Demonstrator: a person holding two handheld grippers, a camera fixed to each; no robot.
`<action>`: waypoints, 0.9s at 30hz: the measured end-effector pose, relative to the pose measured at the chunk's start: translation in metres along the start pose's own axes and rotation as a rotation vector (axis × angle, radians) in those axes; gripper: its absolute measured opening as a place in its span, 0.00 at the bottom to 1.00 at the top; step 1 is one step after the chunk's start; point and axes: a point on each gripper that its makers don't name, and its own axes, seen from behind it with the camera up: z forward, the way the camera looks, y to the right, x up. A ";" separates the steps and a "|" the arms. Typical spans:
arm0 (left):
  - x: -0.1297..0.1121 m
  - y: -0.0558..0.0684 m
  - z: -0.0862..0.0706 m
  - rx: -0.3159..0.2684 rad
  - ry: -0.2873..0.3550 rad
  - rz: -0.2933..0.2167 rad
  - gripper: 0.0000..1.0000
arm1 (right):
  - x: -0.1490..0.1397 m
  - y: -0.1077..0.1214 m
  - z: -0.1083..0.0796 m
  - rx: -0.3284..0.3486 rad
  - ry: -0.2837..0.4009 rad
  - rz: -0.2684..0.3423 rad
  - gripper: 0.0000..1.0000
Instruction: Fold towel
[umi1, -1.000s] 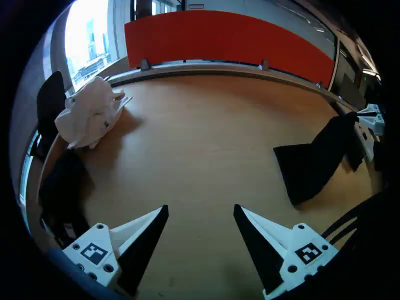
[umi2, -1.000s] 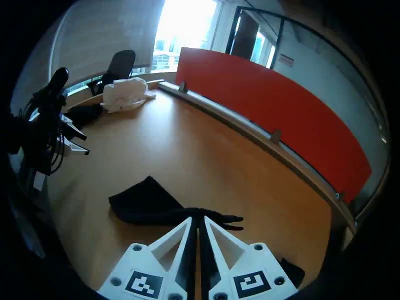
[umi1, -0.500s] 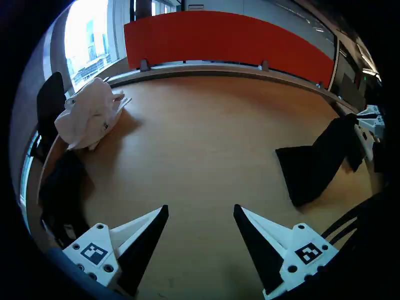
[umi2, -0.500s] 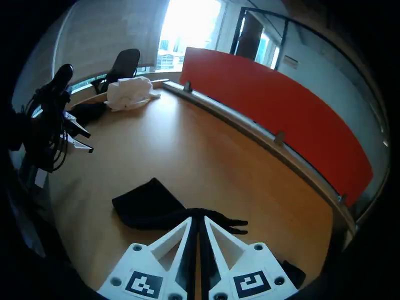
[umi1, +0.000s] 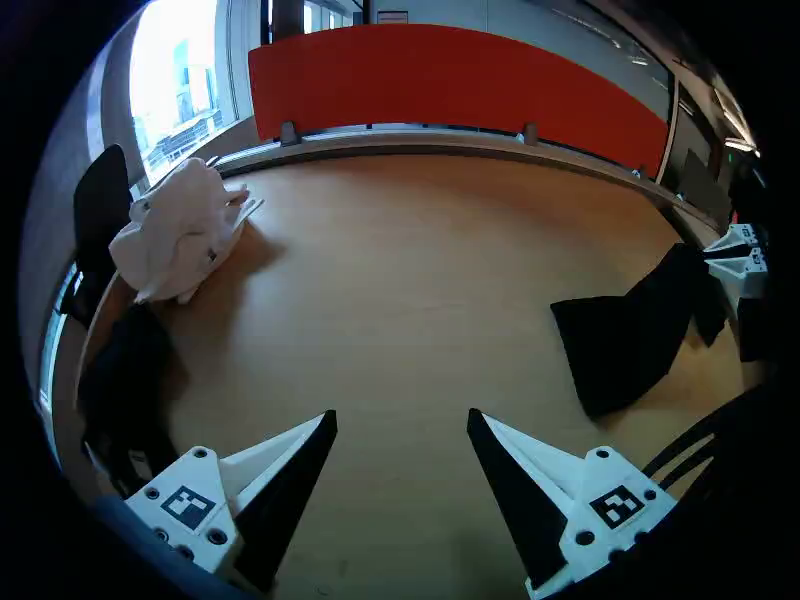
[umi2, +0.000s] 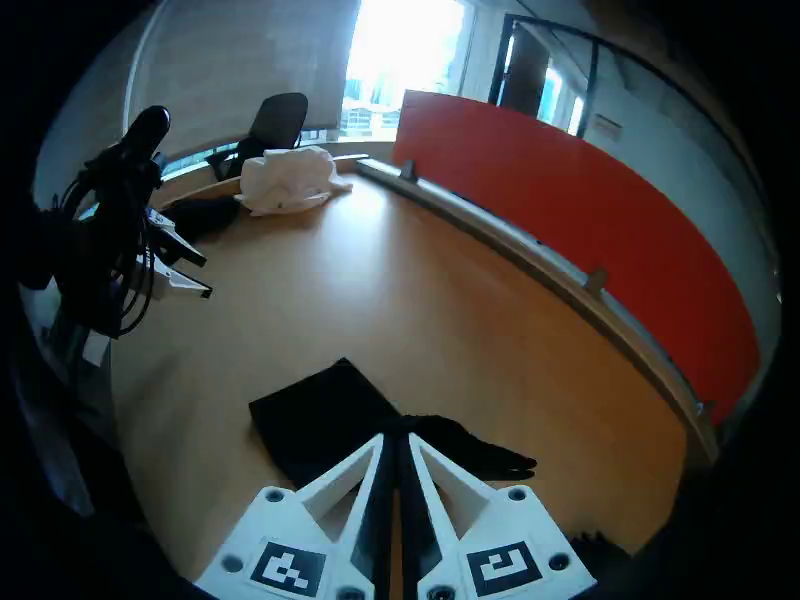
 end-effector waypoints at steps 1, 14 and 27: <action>0.000 0.000 0.000 0.000 0.000 -0.001 0.97 | -0.002 -0.003 0.002 0.007 -0.004 0.001 0.05; 0.000 0.001 -0.001 -0.003 0.002 -0.002 0.97 | -0.010 -0.040 0.028 0.085 -0.032 0.005 0.05; -0.002 -0.007 -0.006 0.007 0.004 -0.016 0.97 | -0.009 -0.073 0.052 0.154 -0.045 -0.001 0.04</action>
